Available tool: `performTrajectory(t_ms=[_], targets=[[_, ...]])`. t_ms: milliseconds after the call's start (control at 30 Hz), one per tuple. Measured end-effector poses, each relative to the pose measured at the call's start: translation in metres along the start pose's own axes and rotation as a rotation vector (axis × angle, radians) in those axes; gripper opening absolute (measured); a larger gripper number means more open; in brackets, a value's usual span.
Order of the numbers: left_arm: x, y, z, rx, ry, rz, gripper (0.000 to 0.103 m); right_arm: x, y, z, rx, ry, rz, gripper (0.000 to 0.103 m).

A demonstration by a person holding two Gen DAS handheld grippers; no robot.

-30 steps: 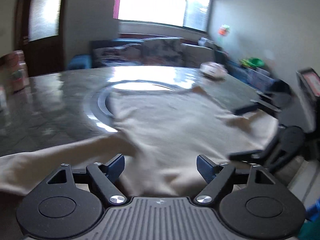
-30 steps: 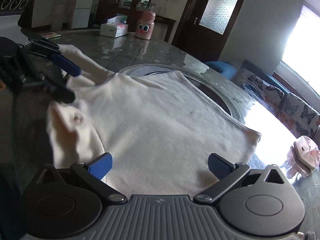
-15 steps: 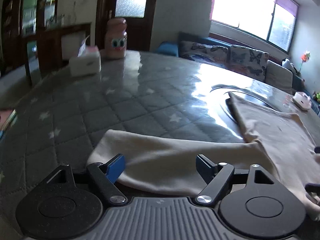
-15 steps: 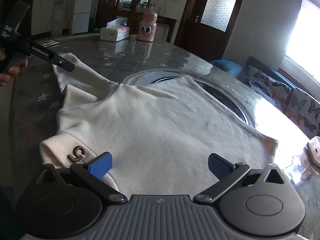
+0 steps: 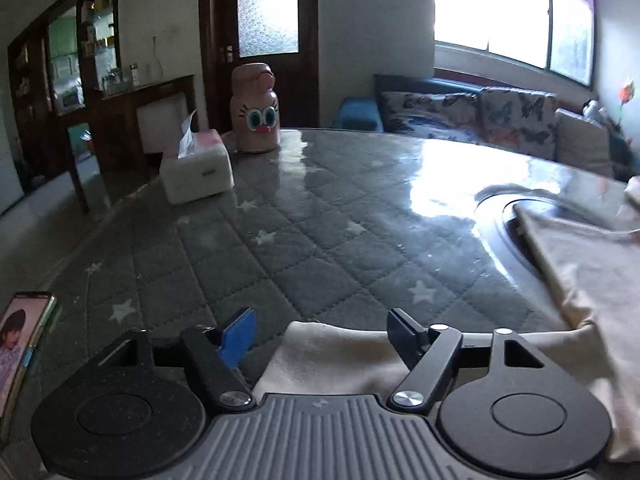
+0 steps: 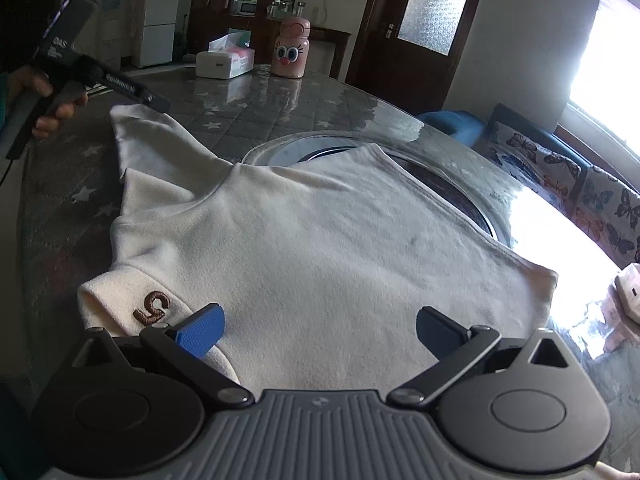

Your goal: Fold clothes

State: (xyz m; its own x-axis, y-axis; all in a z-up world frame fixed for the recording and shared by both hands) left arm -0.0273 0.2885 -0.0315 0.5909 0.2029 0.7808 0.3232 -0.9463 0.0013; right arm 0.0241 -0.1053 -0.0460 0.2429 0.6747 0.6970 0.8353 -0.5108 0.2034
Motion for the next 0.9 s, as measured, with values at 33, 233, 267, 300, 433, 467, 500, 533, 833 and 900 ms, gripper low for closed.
performTrajectory(t_ms=[33,233,267,300,433,467,500,533,833,900], targets=[[-0.001,-0.002,0.001,0.006,-0.014,-0.002,0.071,0.0,0.0,0.0,0.001,0.0,0.0,0.103],[-0.003,-0.001,0.014,-0.019,-0.045,0.023,0.025,0.002,0.0,0.003,0.006,-0.004,-0.006,0.103],[-0.001,0.002,0.015,-0.012,-0.036,0.049,0.021,0.002,0.0,0.003,0.007,-0.004,-0.006,0.103],[0.002,0.007,0.016,0.009,-0.022,0.083,0.019,0.002,0.0,0.003,0.008,-0.005,-0.005,0.103],[0.012,0.025,0.023,0.076,0.03,0.202,0.018,0.001,0.0,0.003,0.004,-0.006,0.003,0.103],[0.012,0.028,0.027,0.097,0.032,0.23,0.018,0.001,0.0,0.003,0.002,-0.005,0.004,0.103],[0.012,0.031,0.031,0.119,0.034,0.259,0.016,0.001,0.0,0.003,0.001,-0.005,0.006,0.103],[0.012,0.034,0.036,0.13,0.03,0.281,0.017,0.001,0.0,0.003,-0.001,-0.004,0.008,0.103],[0.018,0.023,0.027,0.131,0.033,0.183,0.035,0.003,-0.004,0.002,-0.016,-0.001,-0.031,0.103],[0.021,0.026,0.013,0.11,0.057,0.152,0.036,0.003,-0.005,0.002,-0.02,0.003,-0.034,0.103]])
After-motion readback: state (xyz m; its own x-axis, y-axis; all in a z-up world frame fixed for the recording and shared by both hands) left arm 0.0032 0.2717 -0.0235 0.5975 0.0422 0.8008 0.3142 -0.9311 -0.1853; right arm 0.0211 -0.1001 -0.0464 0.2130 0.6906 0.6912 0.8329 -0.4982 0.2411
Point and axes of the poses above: each gripper's, at about its wrist camera, not at the fingertips, and z roughly the way its jaws point, y to its right, x to its top, the point moved 4 cm from there along z, roughly the way its jaws point, and after that the axes turned 1 degree about -y, right-handed, at the moved point
